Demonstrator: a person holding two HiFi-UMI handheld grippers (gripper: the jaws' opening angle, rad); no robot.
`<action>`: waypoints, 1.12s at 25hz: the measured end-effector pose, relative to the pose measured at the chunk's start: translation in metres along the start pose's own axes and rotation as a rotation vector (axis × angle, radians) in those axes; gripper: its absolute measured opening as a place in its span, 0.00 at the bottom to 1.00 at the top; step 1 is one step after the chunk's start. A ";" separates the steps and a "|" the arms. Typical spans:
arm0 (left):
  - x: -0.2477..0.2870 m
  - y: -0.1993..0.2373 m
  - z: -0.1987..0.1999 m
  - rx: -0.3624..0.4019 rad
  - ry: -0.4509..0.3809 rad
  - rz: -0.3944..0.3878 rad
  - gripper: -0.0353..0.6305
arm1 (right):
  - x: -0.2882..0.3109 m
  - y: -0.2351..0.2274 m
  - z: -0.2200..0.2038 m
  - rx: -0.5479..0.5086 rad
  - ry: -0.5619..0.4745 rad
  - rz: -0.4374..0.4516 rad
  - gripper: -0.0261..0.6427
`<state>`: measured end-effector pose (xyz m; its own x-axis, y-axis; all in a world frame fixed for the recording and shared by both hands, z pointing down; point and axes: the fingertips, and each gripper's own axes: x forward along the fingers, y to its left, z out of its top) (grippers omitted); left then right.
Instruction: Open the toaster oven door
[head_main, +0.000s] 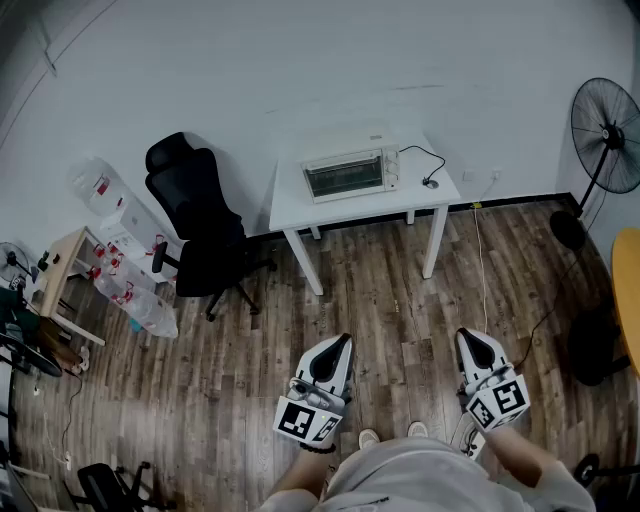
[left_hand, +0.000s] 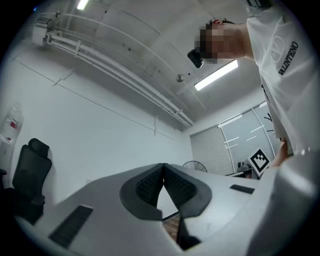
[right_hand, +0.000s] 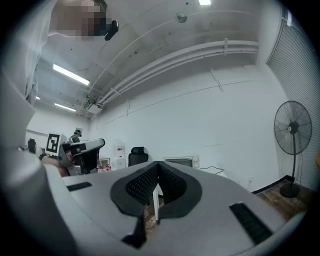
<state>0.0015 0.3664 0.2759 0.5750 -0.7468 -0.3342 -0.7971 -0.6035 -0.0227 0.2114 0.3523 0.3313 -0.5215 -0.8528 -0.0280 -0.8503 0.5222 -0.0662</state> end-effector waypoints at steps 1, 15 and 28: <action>0.001 0.001 0.001 0.001 -0.002 -0.001 0.07 | 0.001 0.000 0.001 -0.002 -0.002 -0.001 0.06; -0.009 0.019 0.000 -0.024 -0.006 -0.007 0.07 | 0.035 0.010 0.008 0.034 0.002 0.025 0.06; -0.042 0.050 -0.009 -0.075 0.021 -0.027 0.07 | 0.057 0.047 -0.005 0.015 0.032 -0.018 0.06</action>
<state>-0.0615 0.3651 0.2975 0.6009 -0.7350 -0.3141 -0.7654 -0.6424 0.0392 0.1414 0.3282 0.3316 -0.5080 -0.8613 0.0057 -0.8587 0.5059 -0.0814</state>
